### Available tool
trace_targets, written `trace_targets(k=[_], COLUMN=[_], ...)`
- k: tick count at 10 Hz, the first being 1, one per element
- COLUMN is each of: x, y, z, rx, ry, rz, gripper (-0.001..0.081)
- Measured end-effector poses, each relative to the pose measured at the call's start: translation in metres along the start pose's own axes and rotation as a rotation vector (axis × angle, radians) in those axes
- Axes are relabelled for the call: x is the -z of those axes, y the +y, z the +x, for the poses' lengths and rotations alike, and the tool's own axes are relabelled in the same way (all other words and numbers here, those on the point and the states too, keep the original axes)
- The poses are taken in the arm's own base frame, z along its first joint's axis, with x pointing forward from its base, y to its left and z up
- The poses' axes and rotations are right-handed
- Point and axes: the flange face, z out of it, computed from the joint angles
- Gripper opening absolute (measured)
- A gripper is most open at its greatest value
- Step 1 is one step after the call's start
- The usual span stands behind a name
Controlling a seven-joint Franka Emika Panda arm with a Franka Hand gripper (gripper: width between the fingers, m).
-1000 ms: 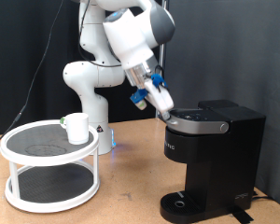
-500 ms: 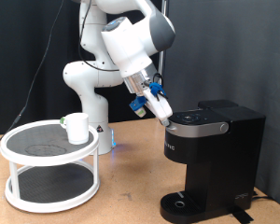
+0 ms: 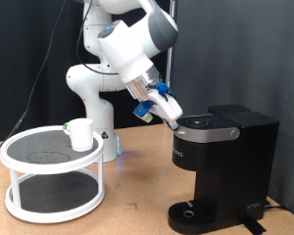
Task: Make a cup of coffee with the keurig machine
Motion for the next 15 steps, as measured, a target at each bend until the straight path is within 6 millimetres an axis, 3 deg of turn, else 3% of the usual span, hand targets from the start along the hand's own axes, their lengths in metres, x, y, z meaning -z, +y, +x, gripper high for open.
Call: trace_targets(k=[5, 7, 13, 15], x=[0.024, 0.024, 0.052, 0.047], y=[0.021, 0.02, 0.033, 0.037], z=[0.001, 0.003, 0.065, 0.068], rx=[-0.011, -0.004, -0.185, -0.175], ry=[-0.054, -0.077, -0.257, -0.233], rz=[-0.077, -0.055, 0.056, -0.009], gripper=[0.0, 0.0, 0.0, 0.0])
